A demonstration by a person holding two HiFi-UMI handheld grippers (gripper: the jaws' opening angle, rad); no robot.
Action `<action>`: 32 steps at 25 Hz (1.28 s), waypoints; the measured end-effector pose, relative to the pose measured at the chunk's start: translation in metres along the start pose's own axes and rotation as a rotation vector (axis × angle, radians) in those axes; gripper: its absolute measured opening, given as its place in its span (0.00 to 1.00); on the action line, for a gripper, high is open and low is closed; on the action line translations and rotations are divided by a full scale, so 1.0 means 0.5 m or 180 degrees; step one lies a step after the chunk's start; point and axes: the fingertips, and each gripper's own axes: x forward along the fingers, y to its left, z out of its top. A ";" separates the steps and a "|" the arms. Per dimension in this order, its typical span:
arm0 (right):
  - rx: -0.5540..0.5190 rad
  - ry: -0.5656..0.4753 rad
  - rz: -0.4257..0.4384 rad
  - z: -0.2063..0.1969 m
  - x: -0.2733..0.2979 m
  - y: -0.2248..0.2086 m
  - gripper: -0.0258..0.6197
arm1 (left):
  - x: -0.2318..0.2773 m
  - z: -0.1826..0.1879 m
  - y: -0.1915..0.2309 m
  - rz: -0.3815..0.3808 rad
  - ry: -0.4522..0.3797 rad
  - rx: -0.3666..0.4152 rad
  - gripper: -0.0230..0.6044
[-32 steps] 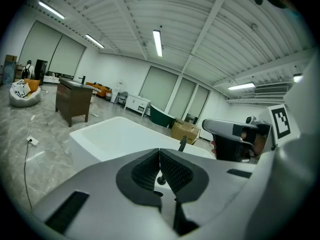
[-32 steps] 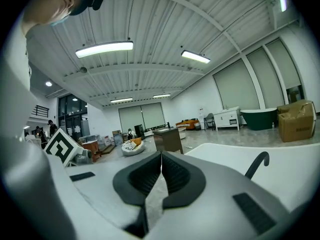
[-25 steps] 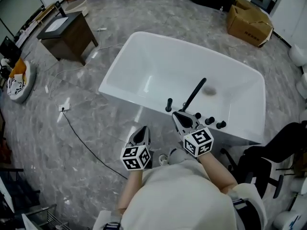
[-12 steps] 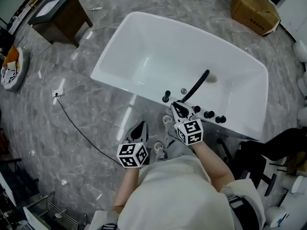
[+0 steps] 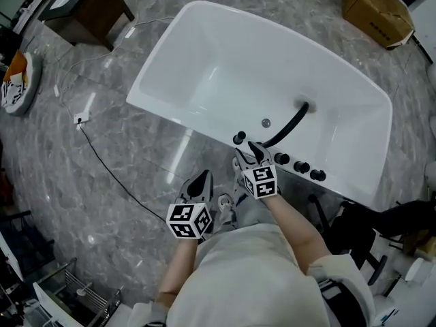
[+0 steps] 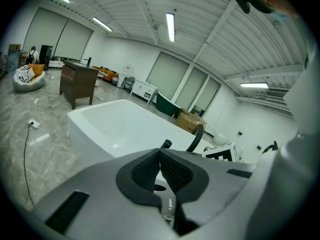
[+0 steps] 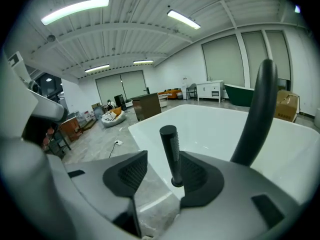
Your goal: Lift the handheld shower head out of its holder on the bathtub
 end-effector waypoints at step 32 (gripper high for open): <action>-0.0302 0.0555 -0.0401 -0.071 0.143 -0.036 0.25 | 0.012 -0.043 0.030 0.0093 0.0177 -0.0138 0.07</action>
